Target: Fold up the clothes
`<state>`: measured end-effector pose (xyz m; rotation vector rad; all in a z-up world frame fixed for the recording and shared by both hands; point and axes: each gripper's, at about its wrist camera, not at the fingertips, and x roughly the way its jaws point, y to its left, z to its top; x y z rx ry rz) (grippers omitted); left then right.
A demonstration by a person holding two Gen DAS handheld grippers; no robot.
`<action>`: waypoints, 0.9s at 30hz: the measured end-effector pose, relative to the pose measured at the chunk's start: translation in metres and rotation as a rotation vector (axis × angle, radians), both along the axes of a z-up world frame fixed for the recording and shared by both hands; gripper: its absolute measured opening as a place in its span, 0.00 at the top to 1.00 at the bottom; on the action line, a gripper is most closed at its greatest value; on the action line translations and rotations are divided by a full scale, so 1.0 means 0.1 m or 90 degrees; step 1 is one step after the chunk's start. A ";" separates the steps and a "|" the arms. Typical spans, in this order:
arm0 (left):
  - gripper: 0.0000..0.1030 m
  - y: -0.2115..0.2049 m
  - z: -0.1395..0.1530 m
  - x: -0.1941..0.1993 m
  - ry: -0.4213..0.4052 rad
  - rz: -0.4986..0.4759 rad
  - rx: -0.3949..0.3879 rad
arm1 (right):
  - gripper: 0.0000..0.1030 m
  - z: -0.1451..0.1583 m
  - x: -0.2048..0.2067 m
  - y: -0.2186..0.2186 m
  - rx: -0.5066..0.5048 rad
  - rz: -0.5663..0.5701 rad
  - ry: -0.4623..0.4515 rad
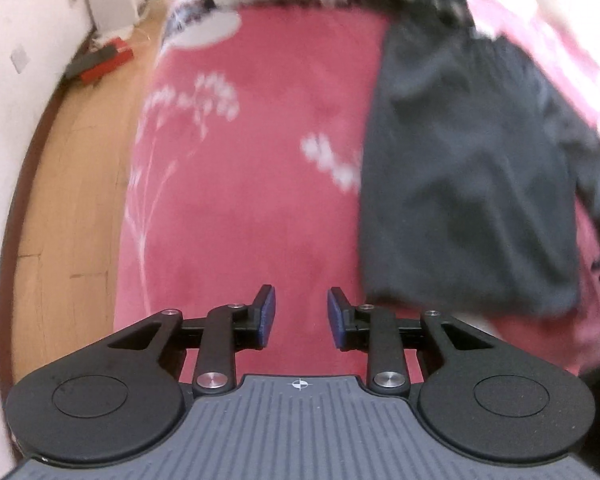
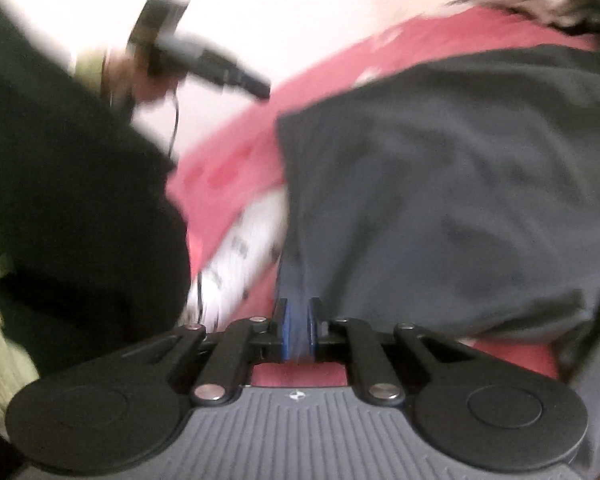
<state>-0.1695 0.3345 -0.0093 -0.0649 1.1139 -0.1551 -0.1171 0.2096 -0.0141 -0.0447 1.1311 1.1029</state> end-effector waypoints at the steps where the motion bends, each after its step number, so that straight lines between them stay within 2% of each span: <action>1: 0.73 -0.05 0.01 0.06 -0.014 0.001 -0.004 | 0.89 0.01 0.04 -0.03 0.006 -0.019 0.001; 3: 0.72 -0.20 -0.02 0.16 -0.028 -0.013 0.000 | 0.89 0.01 0.08 -0.08 0.008 -0.052 0.003; 5: 0.71 -0.40 -0.13 0.25 -0.016 -0.038 0.020 | 0.87 -0.05 0.07 -0.12 -0.010 -0.073 0.007; 8: 0.70 -0.62 -0.39 0.29 0.041 -0.086 0.088 | 0.86 -0.21 -0.09 -0.14 -0.090 -0.070 0.029; 9: 0.70 -0.62 -0.36 0.28 0.041 -0.091 0.089 | 0.85 -0.28 -0.18 -0.15 -0.120 -0.061 0.041; 11: 0.69 -0.62 -0.29 0.27 0.041 -0.101 0.091 | 0.86 -0.30 -0.32 -0.23 -0.137 -0.055 0.053; 13: 0.69 -0.52 -0.15 0.33 0.037 -0.075 0.069 | 0.86 -0.25 -0.41 -0.38 -0.134 -0.077 0.057; 16: 0.69 -0.53 0.11 0.52 -0.005 -0.067 0.071 | 0.85 -0.07 -0.31 -0.76 -0.104 -0.169 0.027; 19: 0.69 -0.72 0.26 0.87 -0.054 -0.080 0.071 | 0.85 0.13 -0.08 -1.16 -0.047 -0.292 0.001; 21: 0.68 -0.94 0.30 1.15 -0.087 -0.091 0.074 | 0.85 0.24 0.03 -1.30 -0.019 -0.339 -0.020; 24: 0.68 -1.31 0.20 1.56 -0.115 -0.093 0.071 | 0.85 0.35 0.14 -1.31 0.005 -0.361 -0.056; 27: 0.68 -1.69 0.09 1.97 -0.112 -0.091 0.066 | 0.85 0.31 0.24 -1.15 0.010 -0.352 -0.071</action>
